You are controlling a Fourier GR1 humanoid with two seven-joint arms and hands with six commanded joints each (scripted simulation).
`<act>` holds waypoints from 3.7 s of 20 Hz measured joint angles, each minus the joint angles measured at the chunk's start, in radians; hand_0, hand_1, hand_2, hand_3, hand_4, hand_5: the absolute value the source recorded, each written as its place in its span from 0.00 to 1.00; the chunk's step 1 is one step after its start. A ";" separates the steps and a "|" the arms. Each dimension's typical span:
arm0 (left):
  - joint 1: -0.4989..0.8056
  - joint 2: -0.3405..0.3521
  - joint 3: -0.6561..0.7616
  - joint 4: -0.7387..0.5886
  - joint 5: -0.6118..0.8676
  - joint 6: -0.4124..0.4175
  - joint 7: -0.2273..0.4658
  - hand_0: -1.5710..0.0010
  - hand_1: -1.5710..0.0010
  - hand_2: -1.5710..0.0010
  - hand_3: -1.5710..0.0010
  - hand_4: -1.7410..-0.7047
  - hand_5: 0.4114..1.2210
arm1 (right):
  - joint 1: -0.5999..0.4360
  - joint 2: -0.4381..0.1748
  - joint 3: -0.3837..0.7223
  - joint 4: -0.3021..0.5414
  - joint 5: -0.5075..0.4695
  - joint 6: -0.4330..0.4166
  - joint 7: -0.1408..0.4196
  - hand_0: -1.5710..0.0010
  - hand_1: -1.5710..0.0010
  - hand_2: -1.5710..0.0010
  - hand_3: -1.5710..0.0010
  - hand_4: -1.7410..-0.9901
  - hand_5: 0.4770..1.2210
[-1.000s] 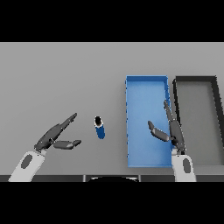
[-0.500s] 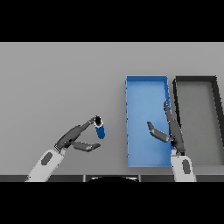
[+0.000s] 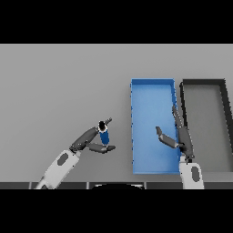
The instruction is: Pick up the blue pipe and place it into the blue bin.
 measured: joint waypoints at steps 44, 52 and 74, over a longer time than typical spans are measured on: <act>-0.065 -0.219 0.061 -0.202 -0.009 -0.087 -0.002 0.00 0.00 0.00 0.00 0.26 1.00 | 0.542 0.297 0.189 -0.367 0.188 -0.276 -0.157 1.00 0.99 0.94 1.00 0.72 0.20; -0.026 -0.240 0.064 -0.232 -0.034 -0.121 0.013 0.00 0.00 0.00 0.00 0.26 1.00 | 0.310 0.151 0.243 -0.509 0.024 0.048 0.263 1.00 0.99 0.94 1.00 0.64 0.11; -0.032 -0.302 0.146 -0.201 -0.102 -0.209 0.055 0.00 0.00 0.00 0.00 0.22 1.00 | -0.450 0.160 0.297 -0.322 -0.053 0.260 0.713 0.79 0.77 0.76 0.85 0.62 0.01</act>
